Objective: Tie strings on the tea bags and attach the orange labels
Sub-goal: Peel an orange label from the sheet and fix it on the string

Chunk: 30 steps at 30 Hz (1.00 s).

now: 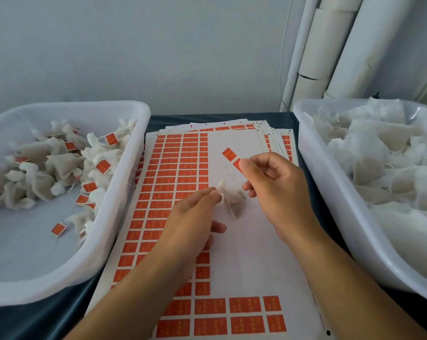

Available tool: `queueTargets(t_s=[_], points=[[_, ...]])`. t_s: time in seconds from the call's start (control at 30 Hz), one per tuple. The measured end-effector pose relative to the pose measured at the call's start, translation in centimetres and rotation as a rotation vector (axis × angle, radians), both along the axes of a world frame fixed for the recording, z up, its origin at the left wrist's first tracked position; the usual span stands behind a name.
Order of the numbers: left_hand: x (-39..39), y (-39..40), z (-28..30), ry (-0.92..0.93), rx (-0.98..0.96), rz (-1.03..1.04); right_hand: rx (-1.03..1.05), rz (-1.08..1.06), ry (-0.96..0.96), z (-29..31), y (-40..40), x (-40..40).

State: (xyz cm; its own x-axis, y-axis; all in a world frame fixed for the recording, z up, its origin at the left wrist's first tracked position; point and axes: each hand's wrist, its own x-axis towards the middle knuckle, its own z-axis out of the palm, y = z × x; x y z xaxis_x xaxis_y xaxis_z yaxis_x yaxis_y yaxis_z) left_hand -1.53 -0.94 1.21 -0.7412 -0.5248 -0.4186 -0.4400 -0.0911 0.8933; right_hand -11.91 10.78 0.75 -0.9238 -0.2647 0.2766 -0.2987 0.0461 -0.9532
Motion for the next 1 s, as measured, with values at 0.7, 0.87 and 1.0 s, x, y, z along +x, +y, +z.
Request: queueTargets(t_s=[0.7, 0.87, 1.0], points=[[-4.6, -1.8, 0.6, -0.081, 0.152, -0.075, 0.084, -0.029, -0.032, -1.0, 0.2, -0.5], [-4.8, -1.5, -0.3, 0.125, -0.34, -0.038, 0.073, -0.026, -0.039, -1.0, 0.2, -0.7], [-3.8, -1.8, -0.4, 0.413, -0.705, -0.022, 0.013, -0.018, -0.035, -0.8, 0.3, -0.8]])
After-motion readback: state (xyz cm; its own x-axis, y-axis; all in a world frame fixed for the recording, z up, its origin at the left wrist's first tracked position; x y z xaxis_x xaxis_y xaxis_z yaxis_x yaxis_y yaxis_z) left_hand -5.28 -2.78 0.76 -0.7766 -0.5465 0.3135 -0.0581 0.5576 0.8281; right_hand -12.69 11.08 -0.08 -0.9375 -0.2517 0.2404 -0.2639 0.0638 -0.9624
